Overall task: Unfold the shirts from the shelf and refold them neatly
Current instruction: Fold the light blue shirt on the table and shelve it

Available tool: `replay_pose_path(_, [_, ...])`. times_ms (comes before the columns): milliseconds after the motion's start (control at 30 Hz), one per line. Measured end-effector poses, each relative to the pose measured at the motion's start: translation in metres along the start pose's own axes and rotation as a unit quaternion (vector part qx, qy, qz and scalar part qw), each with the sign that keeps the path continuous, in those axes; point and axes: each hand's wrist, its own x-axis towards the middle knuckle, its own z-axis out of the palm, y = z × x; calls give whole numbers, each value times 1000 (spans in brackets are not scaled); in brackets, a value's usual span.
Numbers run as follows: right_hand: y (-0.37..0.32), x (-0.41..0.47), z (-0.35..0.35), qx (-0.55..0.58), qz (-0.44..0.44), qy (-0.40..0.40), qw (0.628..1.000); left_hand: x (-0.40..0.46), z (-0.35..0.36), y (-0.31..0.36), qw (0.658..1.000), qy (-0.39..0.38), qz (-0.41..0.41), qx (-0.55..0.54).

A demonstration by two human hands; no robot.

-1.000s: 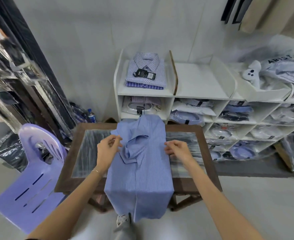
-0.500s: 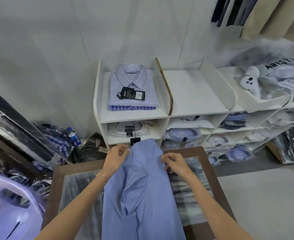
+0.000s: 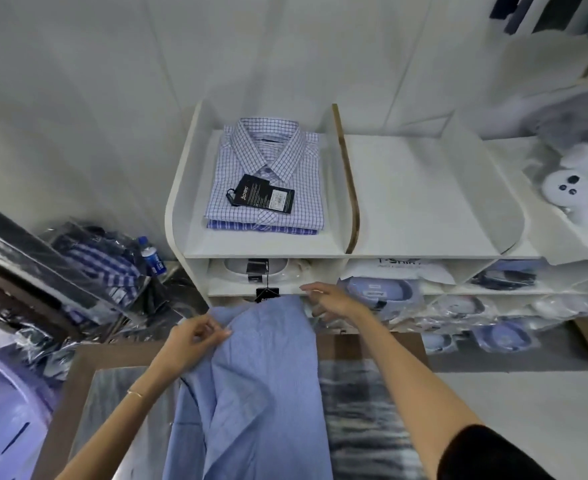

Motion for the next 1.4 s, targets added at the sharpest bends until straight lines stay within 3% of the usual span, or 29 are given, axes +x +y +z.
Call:
replay_pose_path(100, [1,15,2,4,40,-91,995,11,-6,-7,996,71,-14,52])
replay_pose_path(200, [7,23,1,78,58,-126,987,32,-9,-12,988,122,-74,55])
replay_pose_path(300, [11,22,2,125,37,-77,988,53,-8,-20,975,5,-198,98])
replay_pose_path(367, [12,22,5,137,19,-40,990,60,-4,-21,971,-22,-229,66])
replay_pose_path(467, [12,24,8,182,17,27,983,65,0,-21,978,-8,-205,-28])
replay_pose_path(533, [10,23,9,243,31,57,968,61,-1,-15,968,14,-196,-155])
replay_pose_path(633, [7,15,8,278,59,-11,959,51,-8,-7,945,20,-176,-274])
replay_pose_path(767, [2,3,8,207,62,-96,972,35,-14,-3,929,29,-156,-336])
replay_pose_path(900, [-1,-11,15,205,38,-122,970,23,-20,-7,922,-6,-150,-358])
replay_pose_path(967, [0,-18,18,210,7,-103,972,15,-24,-11,935,-58,-139,-321])
replay_pose_path(1067, [2,-30,24,216,-19,-71,974,0,-26,-17,940,-72,-114,-313])
replay_pose_path(1267, [7,-62,38,200,-24,-54,978,-31,-30,-27,903,-127,-95,-399])
replay_pose_path(1400, [12,-74,39,188,-30,-71,979,-45,-34,-28,901,-142,-81,-402])
